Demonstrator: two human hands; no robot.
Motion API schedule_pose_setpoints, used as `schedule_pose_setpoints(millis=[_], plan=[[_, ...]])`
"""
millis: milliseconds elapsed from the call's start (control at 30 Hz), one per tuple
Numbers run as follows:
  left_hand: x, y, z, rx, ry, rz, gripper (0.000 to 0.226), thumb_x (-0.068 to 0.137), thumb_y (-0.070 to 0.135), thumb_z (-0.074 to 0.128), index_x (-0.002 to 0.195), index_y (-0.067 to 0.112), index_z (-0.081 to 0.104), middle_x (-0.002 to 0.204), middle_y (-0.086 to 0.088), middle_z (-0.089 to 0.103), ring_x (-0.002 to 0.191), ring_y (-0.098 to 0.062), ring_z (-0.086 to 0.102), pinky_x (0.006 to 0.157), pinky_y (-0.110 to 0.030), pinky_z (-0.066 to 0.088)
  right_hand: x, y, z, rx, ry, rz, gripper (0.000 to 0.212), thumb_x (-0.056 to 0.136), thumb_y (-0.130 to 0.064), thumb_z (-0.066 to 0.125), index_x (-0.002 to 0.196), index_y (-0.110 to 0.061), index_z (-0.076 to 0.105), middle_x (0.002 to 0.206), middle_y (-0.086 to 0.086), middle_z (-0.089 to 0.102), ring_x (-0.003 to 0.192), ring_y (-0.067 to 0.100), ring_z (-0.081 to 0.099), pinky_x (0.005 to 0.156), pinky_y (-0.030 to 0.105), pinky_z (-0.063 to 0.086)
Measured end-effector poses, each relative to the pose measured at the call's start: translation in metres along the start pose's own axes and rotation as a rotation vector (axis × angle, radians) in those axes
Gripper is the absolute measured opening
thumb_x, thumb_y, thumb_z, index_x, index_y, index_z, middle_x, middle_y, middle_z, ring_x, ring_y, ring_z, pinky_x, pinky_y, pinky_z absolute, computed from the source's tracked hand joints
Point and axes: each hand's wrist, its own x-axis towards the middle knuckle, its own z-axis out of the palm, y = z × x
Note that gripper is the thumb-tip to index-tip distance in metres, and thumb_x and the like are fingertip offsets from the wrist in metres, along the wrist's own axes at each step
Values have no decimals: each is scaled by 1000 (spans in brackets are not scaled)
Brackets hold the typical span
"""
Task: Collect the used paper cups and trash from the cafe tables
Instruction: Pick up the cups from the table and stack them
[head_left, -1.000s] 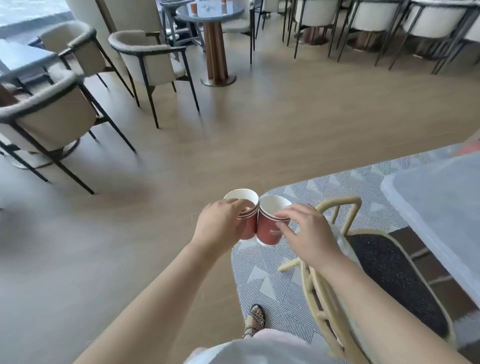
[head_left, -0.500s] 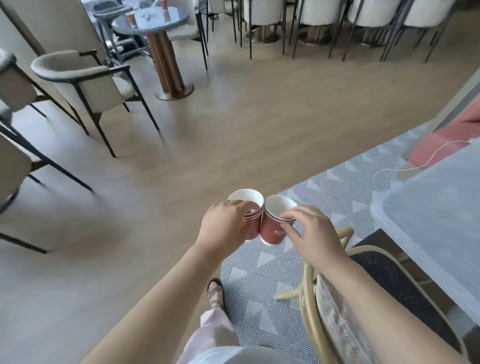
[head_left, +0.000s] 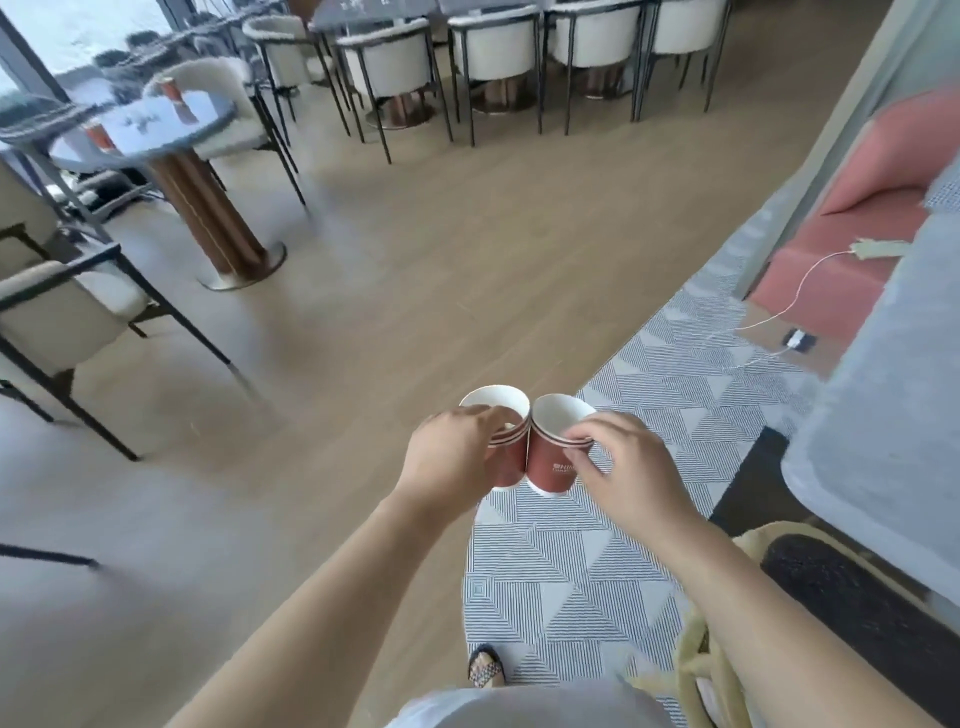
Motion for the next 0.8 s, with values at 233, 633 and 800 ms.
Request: schedule_pose_setpoints(millis=[233, 633, 800], plan=[[79, -7, 1, -9, -93, 158, 37, 75, 27, 58, 111, 35, 60, 112, 12, 64, 94, -18, 61, 63, -22, 36, 39, 18, -4, -56, 68, 118, 7, 79, -9, 67, 86, -9, 66, 87, 0, 65, 88, 18, 56, 77, 20, 39], [229, 90, 49, -56, -211, 483, 29, 76, 29, 55, 103, 33, 63, 103, 4, 66, 90, -23, 61, 62, -23, 37, 78, 123, -63, -148, 284, 369, 10, 77, -6, 69, 85, -10, 65, 85, 0, 65, 83, 20, 58, 75, 23, 42], [285, 158, 69, -87, -287, 561, 26, 76, 29, 55, 100, 30, 63, 98, 3, 66, 88, -23, 60, 62, -22, 36, 90, 175, -113, -194, 360, 467, 10, 75, -5, 70, 83, -10, 66, 84, 0, 65, 81, 19, 58, 73, 16, 37]])
